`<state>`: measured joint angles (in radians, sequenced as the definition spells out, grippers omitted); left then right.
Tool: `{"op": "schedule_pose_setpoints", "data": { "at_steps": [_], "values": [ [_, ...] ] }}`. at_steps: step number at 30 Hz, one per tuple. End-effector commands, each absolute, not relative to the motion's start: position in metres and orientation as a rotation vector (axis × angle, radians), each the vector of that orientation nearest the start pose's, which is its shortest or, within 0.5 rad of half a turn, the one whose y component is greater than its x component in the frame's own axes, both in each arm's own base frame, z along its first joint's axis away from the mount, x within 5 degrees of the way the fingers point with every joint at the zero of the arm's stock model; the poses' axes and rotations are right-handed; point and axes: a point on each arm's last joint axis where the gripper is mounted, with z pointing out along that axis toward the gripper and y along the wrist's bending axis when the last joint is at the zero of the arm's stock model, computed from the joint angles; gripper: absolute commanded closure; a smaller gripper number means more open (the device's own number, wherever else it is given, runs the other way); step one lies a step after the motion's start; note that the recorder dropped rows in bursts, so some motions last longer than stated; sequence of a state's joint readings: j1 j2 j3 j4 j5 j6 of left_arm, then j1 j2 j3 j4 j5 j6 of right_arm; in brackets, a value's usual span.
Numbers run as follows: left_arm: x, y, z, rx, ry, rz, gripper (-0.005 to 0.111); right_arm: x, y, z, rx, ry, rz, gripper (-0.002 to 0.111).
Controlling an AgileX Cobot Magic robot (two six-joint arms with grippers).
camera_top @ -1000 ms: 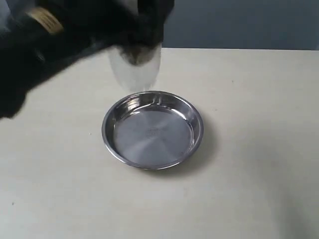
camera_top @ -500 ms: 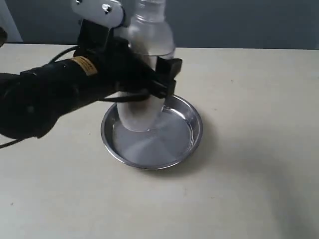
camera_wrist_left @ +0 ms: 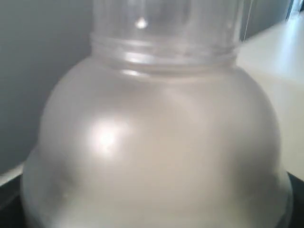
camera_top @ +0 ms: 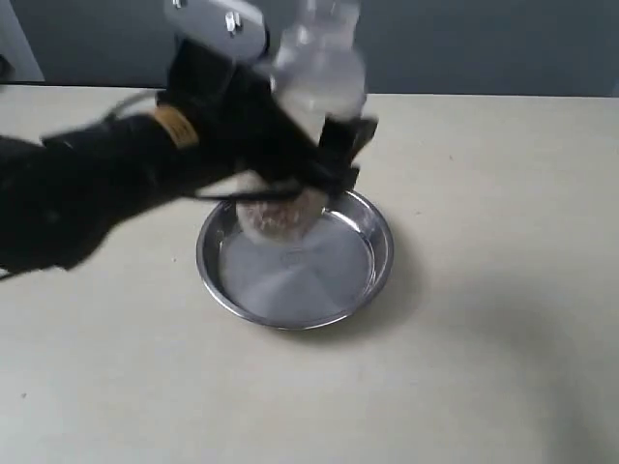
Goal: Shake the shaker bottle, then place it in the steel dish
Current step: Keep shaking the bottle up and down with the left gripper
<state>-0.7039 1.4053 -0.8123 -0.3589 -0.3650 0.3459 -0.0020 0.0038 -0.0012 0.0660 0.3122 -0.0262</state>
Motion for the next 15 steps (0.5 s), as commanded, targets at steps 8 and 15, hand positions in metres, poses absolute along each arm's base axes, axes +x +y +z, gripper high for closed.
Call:
{"op": "schedule_pose_setpoints", "data": {
  "at_steps": [8,15],
  "values": [
    [0.238,-0.185,0.337,0.453,1.406,-0.397,0.107,0.054,0.002,0.186,0.018,1.787,0.043,0.109],
    [0.251,-0.169,0.278,0.333,1.812,-0.413,0.107,0.054,0.002,0.186,0.018,1.787,0.043,0.109]
  ]
}}
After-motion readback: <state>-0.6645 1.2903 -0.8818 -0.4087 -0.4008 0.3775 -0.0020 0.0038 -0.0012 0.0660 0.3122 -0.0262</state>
